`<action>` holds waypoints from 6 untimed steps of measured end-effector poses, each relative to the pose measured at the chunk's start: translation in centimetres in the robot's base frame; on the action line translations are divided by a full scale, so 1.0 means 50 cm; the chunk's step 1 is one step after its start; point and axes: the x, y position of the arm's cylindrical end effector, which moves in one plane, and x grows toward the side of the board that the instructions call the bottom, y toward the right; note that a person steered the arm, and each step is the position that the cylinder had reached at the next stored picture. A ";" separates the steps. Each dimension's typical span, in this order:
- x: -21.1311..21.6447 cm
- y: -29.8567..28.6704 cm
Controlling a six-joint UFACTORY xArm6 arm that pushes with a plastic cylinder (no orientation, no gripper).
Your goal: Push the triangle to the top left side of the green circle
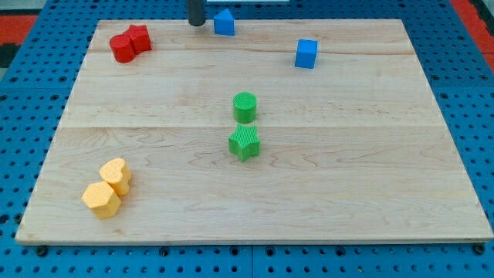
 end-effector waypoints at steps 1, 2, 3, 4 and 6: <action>0.183 0.210; 0.300 0.248; 0.274 0.298; 0.251 0.511; 0.002 0.340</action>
